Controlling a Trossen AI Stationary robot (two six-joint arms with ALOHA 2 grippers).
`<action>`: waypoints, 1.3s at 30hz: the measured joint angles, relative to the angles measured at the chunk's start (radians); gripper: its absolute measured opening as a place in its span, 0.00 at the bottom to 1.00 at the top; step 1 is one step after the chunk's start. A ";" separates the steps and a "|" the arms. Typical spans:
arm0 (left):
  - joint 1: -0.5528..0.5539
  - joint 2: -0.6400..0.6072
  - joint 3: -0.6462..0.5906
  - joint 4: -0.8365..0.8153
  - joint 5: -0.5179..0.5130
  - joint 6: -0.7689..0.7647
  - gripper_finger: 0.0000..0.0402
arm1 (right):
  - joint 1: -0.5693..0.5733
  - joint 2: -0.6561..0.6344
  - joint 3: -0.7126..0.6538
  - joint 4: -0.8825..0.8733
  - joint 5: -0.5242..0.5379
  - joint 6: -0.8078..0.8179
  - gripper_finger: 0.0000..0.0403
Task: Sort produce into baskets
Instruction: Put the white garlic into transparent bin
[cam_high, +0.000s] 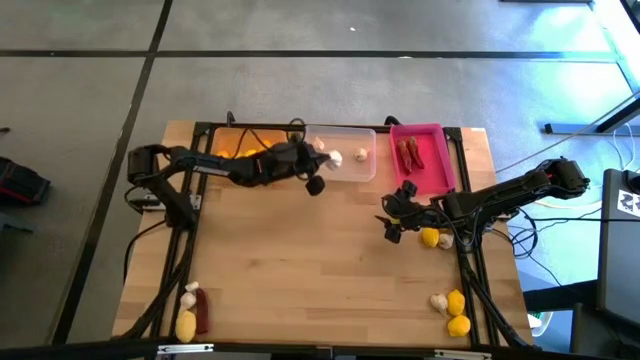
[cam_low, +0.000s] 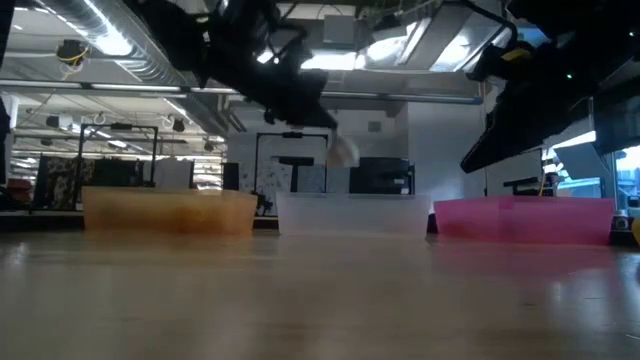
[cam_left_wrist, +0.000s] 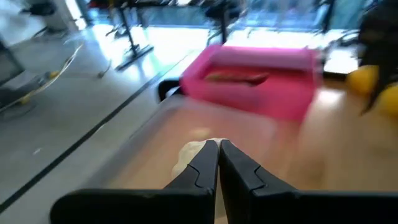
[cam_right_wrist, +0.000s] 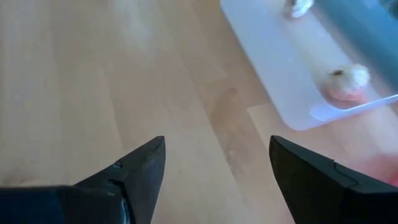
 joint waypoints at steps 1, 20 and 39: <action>0.018 0.000 0.000 -0.016 0.000 -0.001 0.01 | 0.000 0.000 0.000 0.000 0.016 0.001 0.70; 0.145 0.132 0.000 -0.067 0.000 -0.199 0.01 | 0.000 0.000 0.000 0.003 0.068 0.014 0.70; 0.143 0.132 0.000 -0.183 0.021 -0.295 0.11 | 0.000 0.000 0.000 0.017 0.023 0.026 0.70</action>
